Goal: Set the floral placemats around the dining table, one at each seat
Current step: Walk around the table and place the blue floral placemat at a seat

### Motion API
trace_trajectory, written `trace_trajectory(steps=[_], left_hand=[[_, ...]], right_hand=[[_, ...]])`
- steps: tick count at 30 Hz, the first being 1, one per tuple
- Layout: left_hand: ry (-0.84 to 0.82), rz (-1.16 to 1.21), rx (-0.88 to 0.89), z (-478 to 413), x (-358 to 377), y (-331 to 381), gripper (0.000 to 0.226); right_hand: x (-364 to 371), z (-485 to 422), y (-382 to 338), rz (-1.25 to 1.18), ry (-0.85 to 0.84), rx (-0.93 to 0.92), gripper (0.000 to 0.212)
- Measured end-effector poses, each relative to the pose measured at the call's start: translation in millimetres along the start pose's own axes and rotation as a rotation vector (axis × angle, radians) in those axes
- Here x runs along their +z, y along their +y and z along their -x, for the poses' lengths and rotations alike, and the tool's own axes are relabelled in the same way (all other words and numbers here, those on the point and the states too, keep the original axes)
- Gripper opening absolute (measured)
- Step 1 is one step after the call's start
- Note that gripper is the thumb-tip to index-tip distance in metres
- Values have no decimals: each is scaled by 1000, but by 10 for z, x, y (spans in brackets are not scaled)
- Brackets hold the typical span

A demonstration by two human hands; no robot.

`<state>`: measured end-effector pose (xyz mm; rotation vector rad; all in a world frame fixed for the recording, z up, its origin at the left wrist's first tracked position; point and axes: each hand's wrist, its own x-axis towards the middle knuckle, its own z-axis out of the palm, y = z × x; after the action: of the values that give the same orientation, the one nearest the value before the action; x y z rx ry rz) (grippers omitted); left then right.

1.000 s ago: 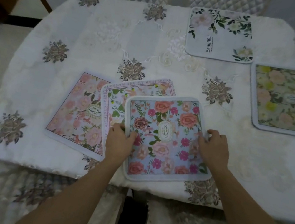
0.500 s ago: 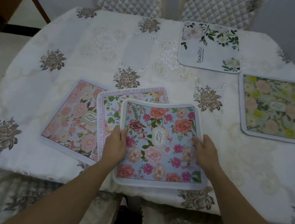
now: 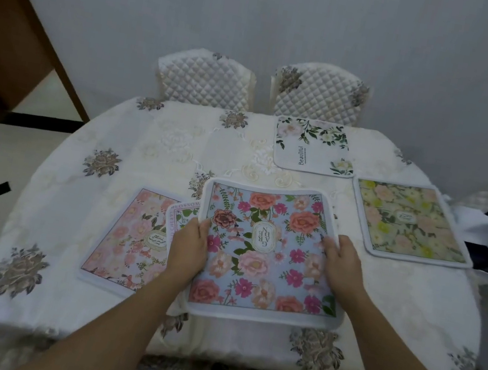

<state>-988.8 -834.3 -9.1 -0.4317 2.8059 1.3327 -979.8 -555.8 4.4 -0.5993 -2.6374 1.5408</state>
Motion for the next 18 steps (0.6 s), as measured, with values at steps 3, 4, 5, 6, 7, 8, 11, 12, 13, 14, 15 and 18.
trace_trajectory(steps=[3,4,5,6,7,8,11,12,13,14,15,18], left_hand=[[39,14,28,81,-140,25,37],[55,21,36,107,-185,8,37],[66,26,35,134,-234,-23,37],[81,26,30,167,-291,-63,37],[100,25,22,202,-354,-119,37],[122,22,13,247,-426,-184,37],[197,17,-43,443,-737,-434,36],[232,14,-74,527,-865,-535,36],[269,16,-109,619,-994,-640,36],[308,19,-147,721,-1125,-748,37],[348,24,-187,831,-1251,-860,38],[475,65,-311,1213,-1615,-1189,33]], right_hand=[[-9,97,-84,-14,13,-13,26],[9,120,-109,-29,11,-15,26],[39,151,-135,-59,-2,-11,25],[88,177,-155,-94,-21,-4,25],[146,215,-193,-124,-47,1,24],[221,248,-221,-141,-79,0,24],[544,379,-334,-151,-196,-36,22],[684,425,-372,-146,-240,-50,23],[828,486,-431,-135,-283,-69,23],[987,549,-492,-125,-332,-82,24],[1154,616,-550,-117,-388,-98,24],[1649,884,-760,-74,-544,-170,25]])
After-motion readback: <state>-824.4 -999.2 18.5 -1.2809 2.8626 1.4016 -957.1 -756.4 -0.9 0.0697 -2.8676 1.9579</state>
